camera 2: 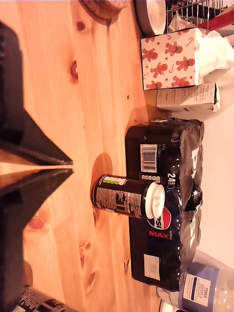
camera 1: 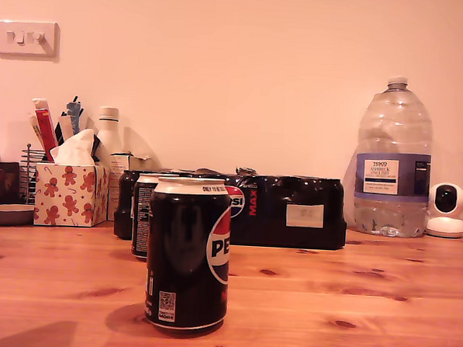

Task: Stack up the Pepsi cans on top of each other

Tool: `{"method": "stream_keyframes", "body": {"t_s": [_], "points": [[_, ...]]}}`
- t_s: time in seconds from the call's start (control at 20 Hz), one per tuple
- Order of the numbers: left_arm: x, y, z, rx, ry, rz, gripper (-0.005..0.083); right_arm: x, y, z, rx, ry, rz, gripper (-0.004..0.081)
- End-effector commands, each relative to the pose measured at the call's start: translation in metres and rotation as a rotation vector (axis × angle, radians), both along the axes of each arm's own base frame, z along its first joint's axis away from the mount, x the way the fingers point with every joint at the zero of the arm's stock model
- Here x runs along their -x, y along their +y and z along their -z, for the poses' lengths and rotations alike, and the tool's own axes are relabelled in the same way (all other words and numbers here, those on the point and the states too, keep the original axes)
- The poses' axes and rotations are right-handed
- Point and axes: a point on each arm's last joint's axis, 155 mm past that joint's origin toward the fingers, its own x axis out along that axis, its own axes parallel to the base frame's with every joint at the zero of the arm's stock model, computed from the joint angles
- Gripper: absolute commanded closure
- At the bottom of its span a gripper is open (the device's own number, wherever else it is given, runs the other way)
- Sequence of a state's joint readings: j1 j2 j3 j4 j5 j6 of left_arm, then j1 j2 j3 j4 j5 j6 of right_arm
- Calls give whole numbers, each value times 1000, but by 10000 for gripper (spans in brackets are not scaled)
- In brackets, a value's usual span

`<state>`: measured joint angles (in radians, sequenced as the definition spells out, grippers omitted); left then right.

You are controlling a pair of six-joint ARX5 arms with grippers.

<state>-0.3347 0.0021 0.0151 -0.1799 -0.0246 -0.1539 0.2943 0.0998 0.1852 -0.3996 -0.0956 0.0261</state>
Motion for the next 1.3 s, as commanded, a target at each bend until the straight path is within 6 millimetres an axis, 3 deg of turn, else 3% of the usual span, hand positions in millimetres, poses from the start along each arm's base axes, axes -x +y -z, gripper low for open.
{"method": "stream_keyframes", "body": {"t_s": [0.0,0.25,0.4,0.65,0.95,1.25], "points": [[1,-4,9,2,18,21,768,-1,0,3,-4,1,1,783],[7,-27,-12,43,-57,151,768,-3,3,-5,-16,-33,-7,783],[14,-41,-15,56,-60,232,768,1,12,-5,-31,-26,-61,783],[14,-42,-29,71,-117,243,768,24,49,-8,-98,-4,-282,783],[12,-49,-31,119,-75,265,773,32,62,-13,-143,8,-336,783],[-3,-54,-33,104,-56,265,767,46,78,-13,-137,7,-428,783]]}}
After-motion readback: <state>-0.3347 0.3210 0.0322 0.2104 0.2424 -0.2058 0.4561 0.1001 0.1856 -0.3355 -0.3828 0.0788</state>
